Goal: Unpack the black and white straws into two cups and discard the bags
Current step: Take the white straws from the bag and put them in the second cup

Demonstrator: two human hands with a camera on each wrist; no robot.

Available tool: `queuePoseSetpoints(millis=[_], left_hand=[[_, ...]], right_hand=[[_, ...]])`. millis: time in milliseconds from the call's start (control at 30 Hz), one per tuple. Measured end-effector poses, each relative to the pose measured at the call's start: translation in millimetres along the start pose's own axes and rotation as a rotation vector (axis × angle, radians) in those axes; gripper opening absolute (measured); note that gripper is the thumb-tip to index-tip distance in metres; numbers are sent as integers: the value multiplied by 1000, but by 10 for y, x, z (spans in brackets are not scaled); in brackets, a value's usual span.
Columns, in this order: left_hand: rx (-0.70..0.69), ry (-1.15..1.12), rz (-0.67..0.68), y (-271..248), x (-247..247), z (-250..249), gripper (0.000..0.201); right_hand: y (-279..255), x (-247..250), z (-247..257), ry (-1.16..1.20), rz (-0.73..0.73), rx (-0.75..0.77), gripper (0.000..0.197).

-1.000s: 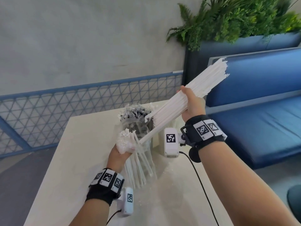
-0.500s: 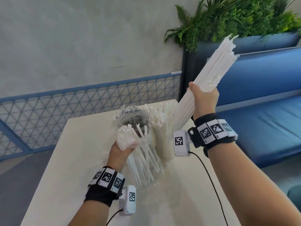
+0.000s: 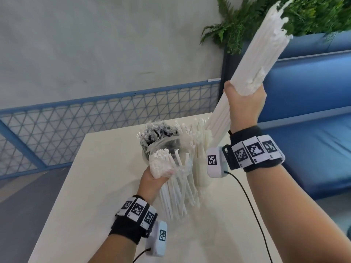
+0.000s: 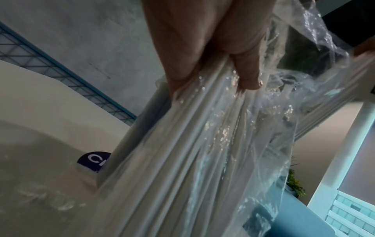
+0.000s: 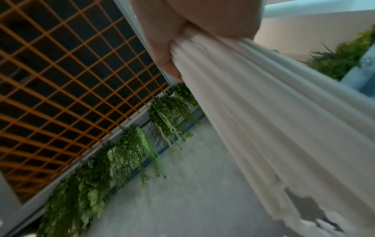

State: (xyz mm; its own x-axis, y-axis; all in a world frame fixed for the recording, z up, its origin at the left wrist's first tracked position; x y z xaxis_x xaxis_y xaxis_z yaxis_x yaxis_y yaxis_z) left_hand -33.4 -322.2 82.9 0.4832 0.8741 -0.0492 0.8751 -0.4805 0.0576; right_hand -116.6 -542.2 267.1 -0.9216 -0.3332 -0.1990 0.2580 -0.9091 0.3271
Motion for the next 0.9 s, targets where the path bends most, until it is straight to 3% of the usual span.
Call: queuePoseSetpoints(millis=[167,300,433,533,700,800,900], left_hand=[[27,-31,-22,83,-55,83,50],[37,-13,-12,91,-56,148,76],[53,8,-26,71,-30,201,76],[54,25,-20,69,-21,226,74],[34,29,-12,83,-15,228,74],[19,14,4,90,-40,220,73],[12,20,3,86,-36,217,61]], right_hand=[[-175,-115,-421,-80,118,-61,36],[-380,-107,-955,-265,248,-145,21],[-521,-49,-1316,-439,425,-195,19],[-490,-51,-1329,-503,469,-199,26],[-362,-104,-969,-296,362,-58,42],[-398,-181,-894,-390,479,38,30],[-430,-174,-1025,-484,544,-51,38]])
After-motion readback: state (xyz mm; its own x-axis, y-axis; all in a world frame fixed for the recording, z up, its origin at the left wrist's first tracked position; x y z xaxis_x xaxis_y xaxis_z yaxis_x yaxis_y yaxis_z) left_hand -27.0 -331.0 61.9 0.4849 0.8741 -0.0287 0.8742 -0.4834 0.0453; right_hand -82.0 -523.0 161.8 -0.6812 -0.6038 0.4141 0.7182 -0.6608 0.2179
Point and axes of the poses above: each hand's wrist, its own y-axis towards the middle knuckle, its own x-axis out of the back of the hand, z = x × y, the point moved 3 cm from there along y, towards the middle knuckle, and after that the axes turned 2 degrees about -x, right-handed, at the moved point
